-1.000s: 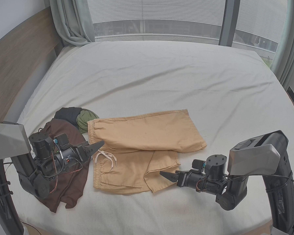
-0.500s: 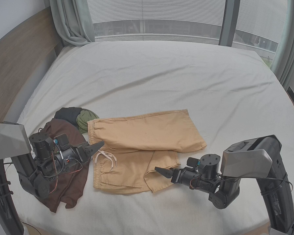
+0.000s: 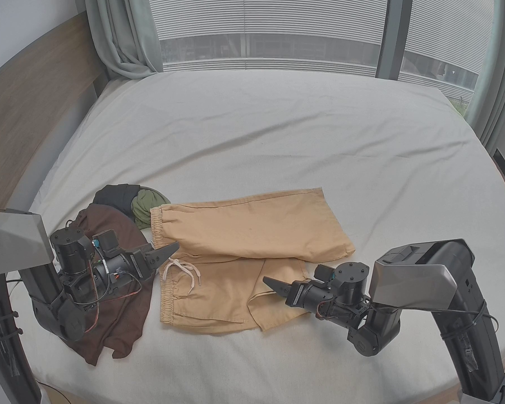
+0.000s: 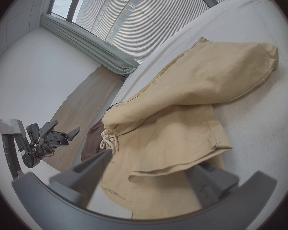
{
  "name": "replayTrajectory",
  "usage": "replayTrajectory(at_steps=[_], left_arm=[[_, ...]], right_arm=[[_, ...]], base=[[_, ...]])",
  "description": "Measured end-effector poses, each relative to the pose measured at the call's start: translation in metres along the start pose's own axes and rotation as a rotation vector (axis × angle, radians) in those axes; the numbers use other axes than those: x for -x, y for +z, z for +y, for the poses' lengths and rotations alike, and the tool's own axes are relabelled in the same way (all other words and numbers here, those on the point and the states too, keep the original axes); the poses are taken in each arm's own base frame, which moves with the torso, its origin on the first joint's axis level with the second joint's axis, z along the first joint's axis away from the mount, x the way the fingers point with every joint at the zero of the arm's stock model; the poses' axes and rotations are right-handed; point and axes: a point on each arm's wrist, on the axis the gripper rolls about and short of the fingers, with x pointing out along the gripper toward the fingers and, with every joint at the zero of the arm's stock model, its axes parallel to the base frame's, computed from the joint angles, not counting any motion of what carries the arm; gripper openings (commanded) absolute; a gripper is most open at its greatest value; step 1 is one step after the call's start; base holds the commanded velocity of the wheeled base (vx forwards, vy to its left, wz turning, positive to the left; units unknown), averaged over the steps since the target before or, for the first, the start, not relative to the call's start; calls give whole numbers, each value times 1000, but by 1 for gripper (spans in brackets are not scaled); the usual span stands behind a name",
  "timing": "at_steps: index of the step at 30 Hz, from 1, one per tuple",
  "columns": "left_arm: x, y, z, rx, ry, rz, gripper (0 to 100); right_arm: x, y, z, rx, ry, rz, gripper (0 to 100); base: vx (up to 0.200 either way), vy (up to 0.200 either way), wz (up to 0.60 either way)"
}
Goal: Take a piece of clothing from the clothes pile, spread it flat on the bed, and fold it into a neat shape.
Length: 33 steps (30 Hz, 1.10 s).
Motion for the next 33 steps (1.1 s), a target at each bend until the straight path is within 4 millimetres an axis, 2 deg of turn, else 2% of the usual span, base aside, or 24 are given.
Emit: replayTrajectory(at_steps=[10,17,26,33], left_arm=[[0,-1,1,2,1,4,100],[-1,-2,2,3,4,6,100],[-1,-3,2,5,5,9,100],[-1,-3,2,5,5,10,100]], right_arm=[[1,-6,-9,-6,-53,-13,0],[16,-2,-23,-18,-132,-15,0],[54,21,-35,-42,-229,-31,0],[71,42,-45,-36,-271,-76,0]], base=[[0,0,0],[0,0,0],[0,0,0],[0,0,0]])
